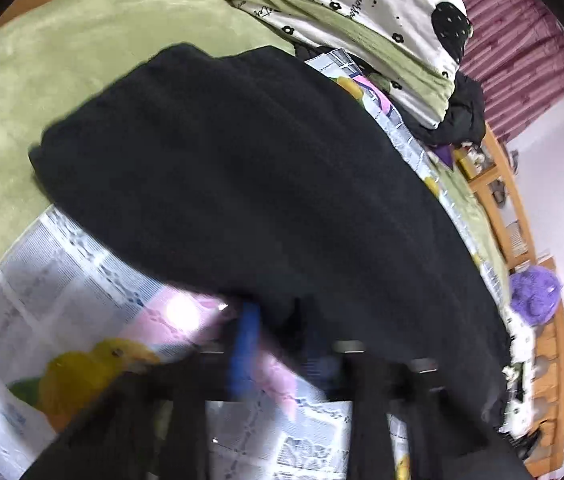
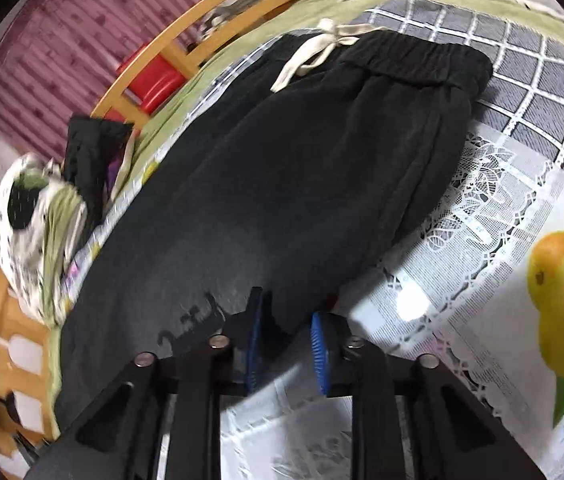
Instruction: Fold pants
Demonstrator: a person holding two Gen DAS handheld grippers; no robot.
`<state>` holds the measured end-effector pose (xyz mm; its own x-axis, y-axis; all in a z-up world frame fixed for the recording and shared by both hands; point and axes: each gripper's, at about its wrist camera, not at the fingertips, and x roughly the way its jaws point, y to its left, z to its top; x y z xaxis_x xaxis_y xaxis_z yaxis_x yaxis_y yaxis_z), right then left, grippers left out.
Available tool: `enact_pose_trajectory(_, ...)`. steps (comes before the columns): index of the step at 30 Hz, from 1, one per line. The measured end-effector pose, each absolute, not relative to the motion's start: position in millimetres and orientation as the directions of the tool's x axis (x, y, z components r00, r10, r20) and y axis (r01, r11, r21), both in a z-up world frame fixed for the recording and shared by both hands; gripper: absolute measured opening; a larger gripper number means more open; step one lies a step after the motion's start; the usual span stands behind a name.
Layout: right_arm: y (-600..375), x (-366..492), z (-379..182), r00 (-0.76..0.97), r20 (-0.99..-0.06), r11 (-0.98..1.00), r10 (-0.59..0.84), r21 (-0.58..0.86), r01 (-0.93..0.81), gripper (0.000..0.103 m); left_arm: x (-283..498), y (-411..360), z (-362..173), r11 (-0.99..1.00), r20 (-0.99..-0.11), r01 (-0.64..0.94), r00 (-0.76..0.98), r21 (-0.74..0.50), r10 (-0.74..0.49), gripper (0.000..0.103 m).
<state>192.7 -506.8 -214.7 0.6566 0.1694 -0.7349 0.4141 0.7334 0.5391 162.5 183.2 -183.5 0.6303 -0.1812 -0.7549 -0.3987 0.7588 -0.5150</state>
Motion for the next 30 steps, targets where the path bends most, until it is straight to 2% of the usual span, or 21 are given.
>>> enact_pose_trajectory(4,-494.1,198.9,-191.2,0.659,-0.743,0.792,0.115,0.469,0.391,0.015,157.8,180.3,-150.1,0.828,-0.715,-0.303,0.681,-0.472,-0.159,0.009)
enact_pose_trajectory(8,-481.8,207.6,-153.1,0.703,-0.705,0.847,0.093,0.427,0.317,0.014,167.0,178.7,-112.6,0.864,-0.665,-0.238,0.734,-0.443,-0.138,0.008)
enact_pose_trajectory(12,-479.9,234.2,-119.8,0.735,-0.670,0.871,0.105,0.419,0.258,0.014,199.2,182.3,-81.8,0.870,-0.615,-0.206,0.778,-0.449,-0.133,0.008)
enact_pose_trajectory(18,-475.3,297.5,-90.3,0.771,-0.627,0.894,0.113,0.402,0.196,0.014,270.7,171.9,-54.8,0.907,-0.569,-0.198,0.820,-0.373,-0.055,0.008)
enact_pose_trajectory(24,-466.0,375.4,-99.4,0.780,-0.623,0.921,0.063,0.337,0.194,0.014,355.4,155.1,-68.3,0.929,-0.582,-0.216,0.813,-0.299,0.001,0.008)
enact_pose_trajectory(28,-459.7,417.2,-129.4,0.752,-0.659,0.923,0.038,0.311,0.225,0.014,391.7,147.3,-88.1,0.938,-0.599,-0.241,0.800,-0.249,0.047,0.009)
enact_pose_trajectory(30,-455.1,433.8,-145.5,0.724,-0.689,0.931,0.000,0.264,0.251,0.015,406.9,147.7,-101.1,0.932,-0.635,-0.269,0.771,-0.245,0.056,0.009)
